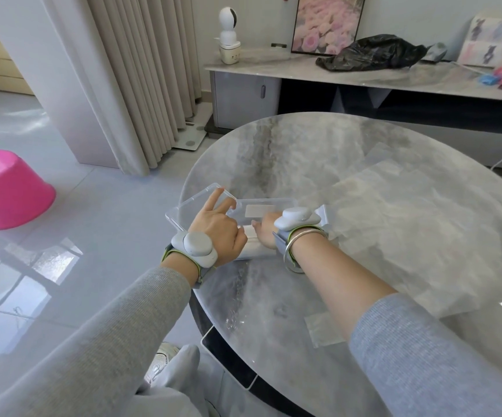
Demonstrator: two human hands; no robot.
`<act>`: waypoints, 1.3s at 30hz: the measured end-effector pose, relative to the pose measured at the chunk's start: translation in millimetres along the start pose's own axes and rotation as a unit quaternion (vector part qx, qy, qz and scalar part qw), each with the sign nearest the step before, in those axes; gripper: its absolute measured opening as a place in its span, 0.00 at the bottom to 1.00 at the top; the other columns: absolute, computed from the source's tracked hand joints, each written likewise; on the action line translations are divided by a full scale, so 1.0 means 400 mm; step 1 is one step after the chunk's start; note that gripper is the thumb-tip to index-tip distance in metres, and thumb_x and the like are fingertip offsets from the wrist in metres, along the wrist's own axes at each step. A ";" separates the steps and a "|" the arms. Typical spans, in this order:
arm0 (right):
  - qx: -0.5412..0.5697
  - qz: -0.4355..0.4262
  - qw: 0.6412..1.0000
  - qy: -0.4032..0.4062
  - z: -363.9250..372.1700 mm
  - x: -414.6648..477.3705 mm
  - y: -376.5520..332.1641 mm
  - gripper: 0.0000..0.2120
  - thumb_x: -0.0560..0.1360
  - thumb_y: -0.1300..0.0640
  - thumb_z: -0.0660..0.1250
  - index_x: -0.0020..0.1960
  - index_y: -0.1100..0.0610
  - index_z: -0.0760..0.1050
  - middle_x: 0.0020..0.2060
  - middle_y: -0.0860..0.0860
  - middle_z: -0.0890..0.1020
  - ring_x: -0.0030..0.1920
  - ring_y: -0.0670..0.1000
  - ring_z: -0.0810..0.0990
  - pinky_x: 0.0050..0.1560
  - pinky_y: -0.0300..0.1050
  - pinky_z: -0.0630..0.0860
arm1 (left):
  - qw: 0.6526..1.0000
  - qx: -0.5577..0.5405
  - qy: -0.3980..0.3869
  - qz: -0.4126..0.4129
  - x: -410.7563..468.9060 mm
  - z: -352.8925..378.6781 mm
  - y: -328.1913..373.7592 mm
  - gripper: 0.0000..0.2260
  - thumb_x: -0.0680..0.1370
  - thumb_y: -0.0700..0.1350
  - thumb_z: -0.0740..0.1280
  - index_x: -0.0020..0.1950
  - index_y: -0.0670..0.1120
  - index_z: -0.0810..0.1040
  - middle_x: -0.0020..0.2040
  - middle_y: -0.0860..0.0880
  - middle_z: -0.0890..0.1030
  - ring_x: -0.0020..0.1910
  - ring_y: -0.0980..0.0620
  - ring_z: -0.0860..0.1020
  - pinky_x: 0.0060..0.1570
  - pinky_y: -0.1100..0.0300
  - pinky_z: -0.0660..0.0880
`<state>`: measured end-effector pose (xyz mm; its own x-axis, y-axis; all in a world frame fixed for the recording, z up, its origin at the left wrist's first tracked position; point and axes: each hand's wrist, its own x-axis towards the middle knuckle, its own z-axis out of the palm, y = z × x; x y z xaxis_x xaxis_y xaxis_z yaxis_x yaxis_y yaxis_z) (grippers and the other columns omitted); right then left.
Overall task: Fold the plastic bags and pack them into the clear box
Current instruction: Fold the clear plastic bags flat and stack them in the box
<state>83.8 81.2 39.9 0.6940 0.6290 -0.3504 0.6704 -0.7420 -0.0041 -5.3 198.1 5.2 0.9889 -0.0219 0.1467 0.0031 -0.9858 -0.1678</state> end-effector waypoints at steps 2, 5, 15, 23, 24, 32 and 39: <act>0.030 0.018 0.999 0.000 -0.001 -0.016 -0.001 0.21 0.85 0.53 0.45 0.69 0.61 0.67 0.66 0.58 0.73 0.66 0.57 0.72 0.62 0.45 0.65 | 1.000 0.002 -0.007 0.001 0.000 -0.005 0.003 0.32 0.75 0.52 0.39 0.30 0.48 0.81 0.34 0.53 0.80 0.65 0.55 0.69 0.76 0.49 0.41; 0.071 -0.029 0.996 0.051 -0.004 -0.036 0.023 0.19 0.83 0.51 0.50 0.58 0.61 0.75 0.53 0.58 0.78 0.55 0.58 0.76 0.48 0.43 0.66 | 1.000 0.008 -0.003 0.006 -0.003 -0.005 0.003 0.30 0.75 0.51 0.41 0.27 0.48 0.79 0.30 0.54 0.78 0.63 0.54 0.71 0.76 0.49 0.43; 0.296 0.046 0.880 0.369 0.041 -0.171 0.227 0.10 0.78 0.56 0.61 0.53 0.52 0.80 0.53 0.50 0.78 0.54 0.53 0.77 0.52 0.46 0.73 | 0.992 -0.010 0.129 0.011 0.016 -0.065 0.065 0.21 0.79 0.46 0.51 0.36 0.42 0.79 0.35 0.46 0.80 0.46 0.42 0.76 0.64 0.48 0.64; 0.069 0.230 0.967 0.088 0.304 -0.313 0.363 0.33 0.81 0.39 0.44 0.78 0.55 0.42 0.77 0.58 0.41 0.76 0.63 0.39 0.75 0.54 0.40 | 0.976 -0.118 0.124 0.134 -0.016 -0.086 0.313 0.18 0.67 0.37 0.66 0.57 0.44 0.79 0.54 0.46 0.80 0.49 0.44 0.78 0.53 0.52 0.71; 0.057 0.236 0.968 0.061 0.331 -0.323 0.364 0.34 0.80 0.38 0.42 0.78 0.56 0.40 0.77 0.58 0.41 0.76 0.63 0.39 0.76 0.55 0.39 | 0.974 -0.129 0.105 0.151 -0.026 -0.082 0.339 0.21 0.67 0.37 0.66 0.60 0.44 0.78 0.57 0.46 0.80 0.51 0.44 0.78 0.55 0.53 0.70; 0.097 0.139 0.983 0.076 0.381 -0.484 0.316 0.31 0.82 0.44 0.47 0.79 0.56 0.41 0.78 0.56 0.46 0.78 0.54 0.44 0.76 0.46 0.45 | 0.962 -0.150 -0.103 0.202 -0.164 0.008 0.461 0.30 0.80 0.55 0.44 0.80 0.47 0.47 0.79 0.50 0.57 0.77 0.51 0.57 0.75 0.56 0.53; 0.038 0.111 0.992 0.047 0.392 -0.564 0.292 0.31 0.81 0.45 0.51 0.79 0.57 0.46 0.77 0.57 0.52 0.77 0.54 0.48 0.76 0.47 0.50 | 0.966 -0.087 -0.034 0.242 -0.217 0.077 0.419 0.27 0.82 0.60 0.51 0.76 0.48 0.66 0.75 0.50 0.68 0.72 0.49 0.68 0.67 0.48 0.70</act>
<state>-35.6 -183.8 -28.4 0.8461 0.4648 -0.2608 0.4795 -0.8775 -0.0083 -86.1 40.0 -65.8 0.8760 -0.4816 0.0275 -0.4807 -0.8763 -0.0334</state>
